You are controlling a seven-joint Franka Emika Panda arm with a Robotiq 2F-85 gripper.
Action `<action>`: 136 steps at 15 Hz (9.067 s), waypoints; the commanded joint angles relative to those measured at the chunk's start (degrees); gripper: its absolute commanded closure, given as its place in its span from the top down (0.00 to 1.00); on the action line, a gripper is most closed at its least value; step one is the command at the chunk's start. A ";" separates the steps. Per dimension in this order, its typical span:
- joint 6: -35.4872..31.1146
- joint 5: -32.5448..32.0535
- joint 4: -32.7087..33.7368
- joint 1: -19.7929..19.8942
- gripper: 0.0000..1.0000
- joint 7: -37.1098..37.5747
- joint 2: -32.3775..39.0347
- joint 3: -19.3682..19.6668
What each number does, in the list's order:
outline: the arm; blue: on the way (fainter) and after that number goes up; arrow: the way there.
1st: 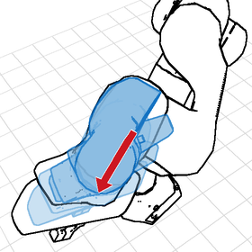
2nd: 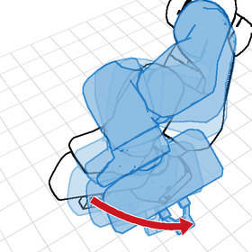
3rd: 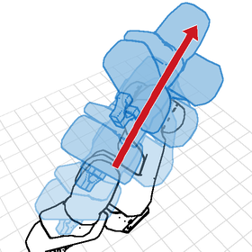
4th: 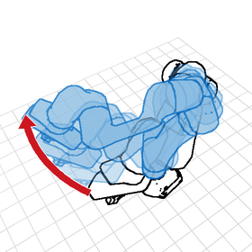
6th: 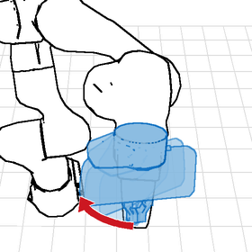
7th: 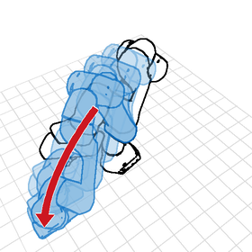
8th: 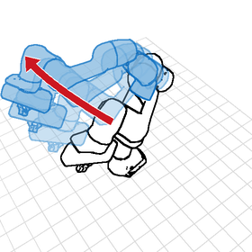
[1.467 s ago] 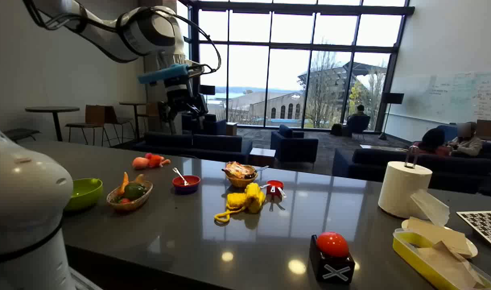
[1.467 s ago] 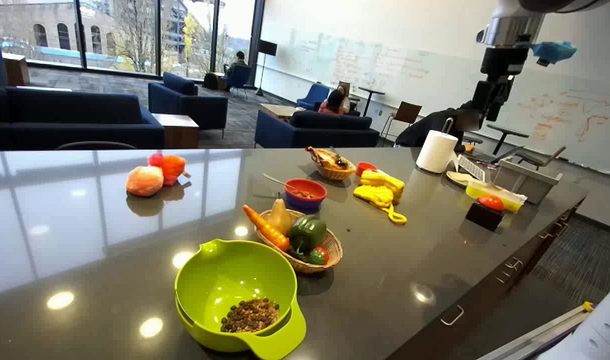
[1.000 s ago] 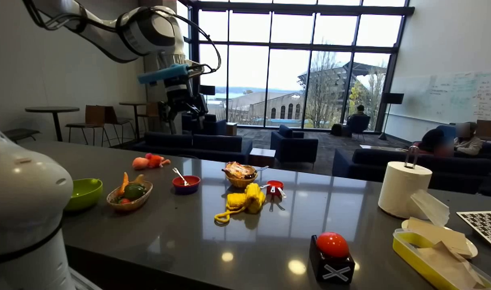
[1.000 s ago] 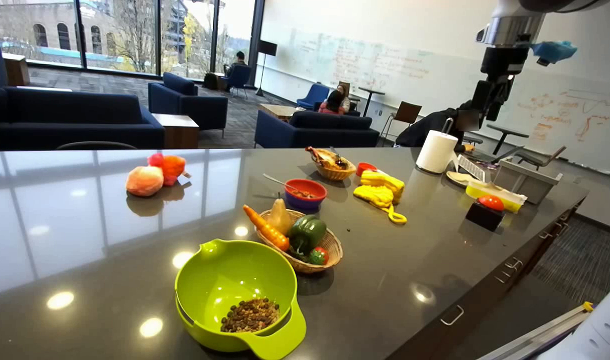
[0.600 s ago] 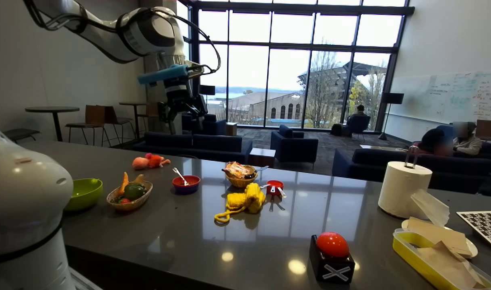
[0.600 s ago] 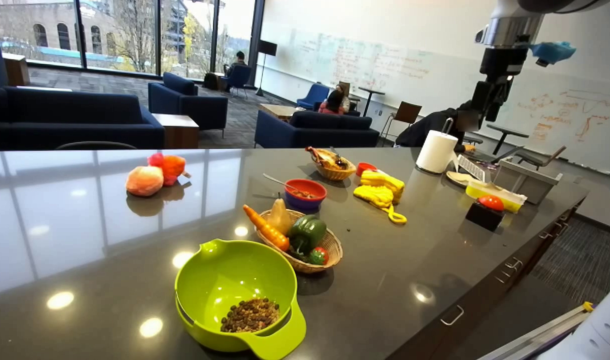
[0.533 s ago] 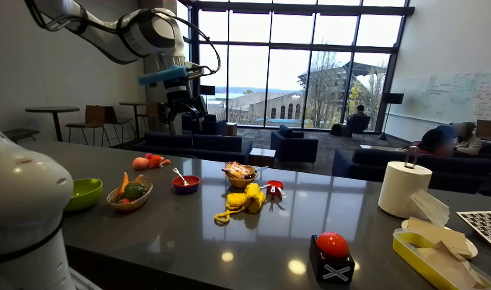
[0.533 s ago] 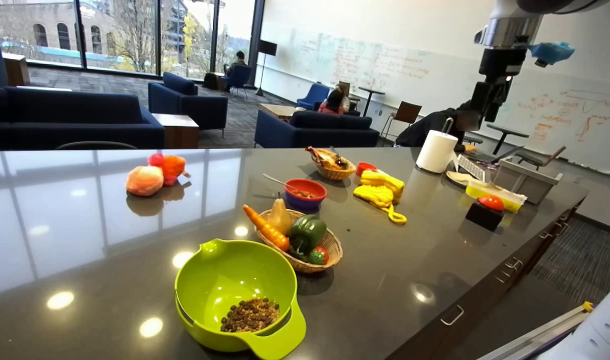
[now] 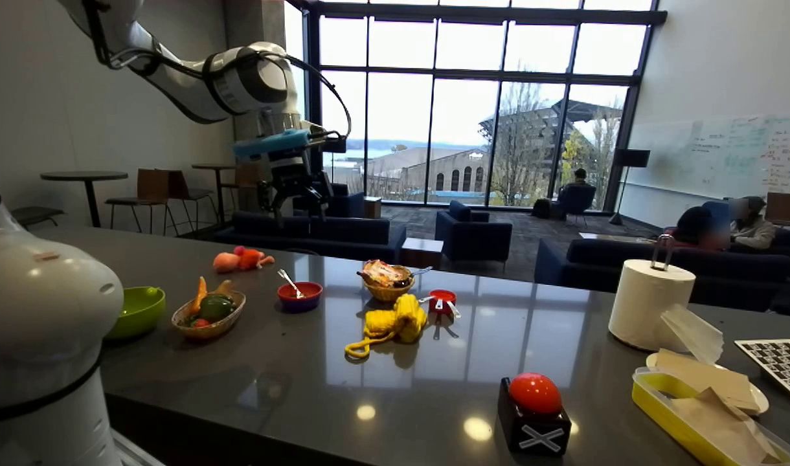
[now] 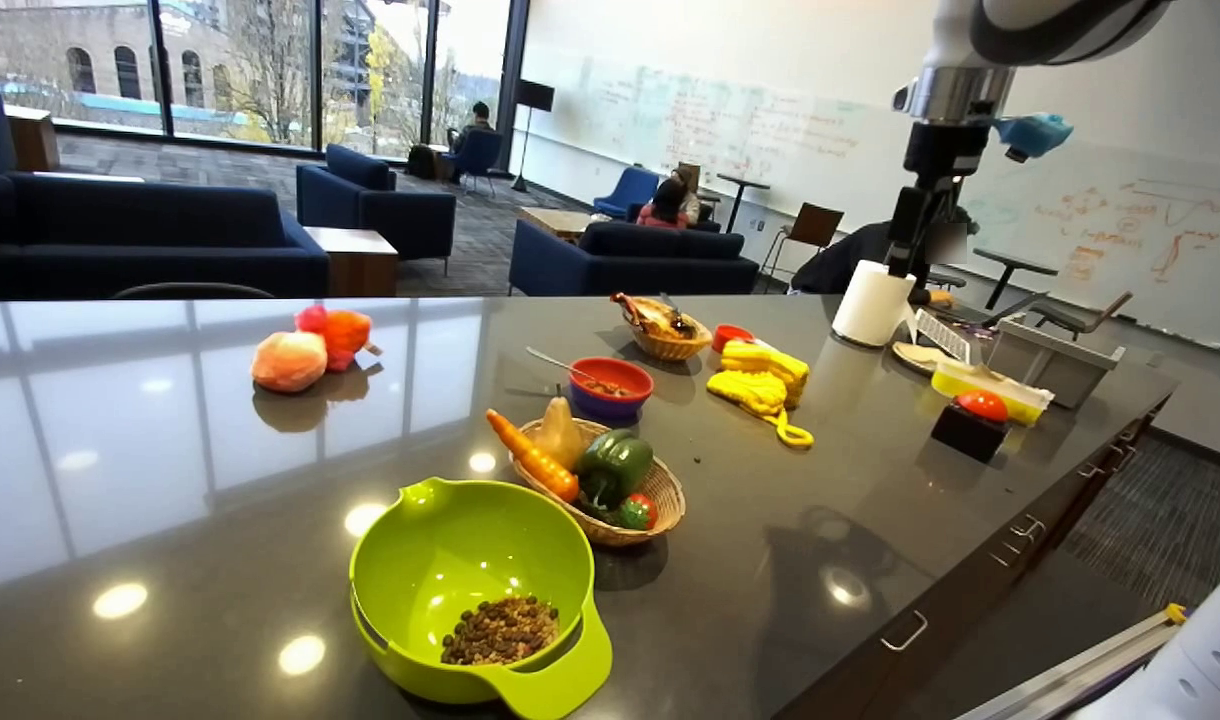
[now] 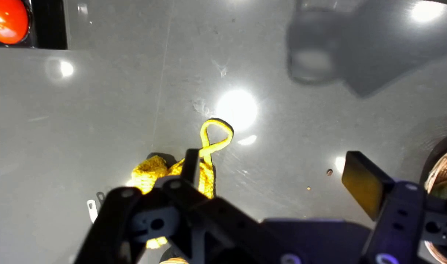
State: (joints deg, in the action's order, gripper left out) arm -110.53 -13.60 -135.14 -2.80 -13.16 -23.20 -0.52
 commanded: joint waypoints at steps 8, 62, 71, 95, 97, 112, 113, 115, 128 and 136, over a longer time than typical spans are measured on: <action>-4.78 1.69 15.62 -1.05 1.00 -7.29 20.07 -0.47; -13.64 11.78 73.14 -6.01 0.75 -29.53 82.02 -16.44; -12.39 12.92 73.36 -6.37 0.14 -29.55 82.80 -16.65; -10.38 8.89 69.62 -6.07 0.05 -23.74 71.02 -12.69; -10.84 9.10 67.75 -5.76 0.05 -22.86 69.52 -12.22; -15.50 9.53 53.39 -4.57 0.05 -15.65 60.40 -11.07; -15.88 9.53 52.44 -4.56 0.05 -15.13 59.72 -11.00; -16.81 9.48 50.10 -4.38 0.05 -14.25 58.28 -10.71; -20.07 10.31 43.34 -4.17 0.77 -15.32 55.85 -11.99; -20.73 9.85 49.14 -4.99 1.00 -24.64 62.25 -15.54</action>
State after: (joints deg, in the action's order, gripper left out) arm -131.27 -3.60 -89.21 -8.08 -33.19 36.26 -14.77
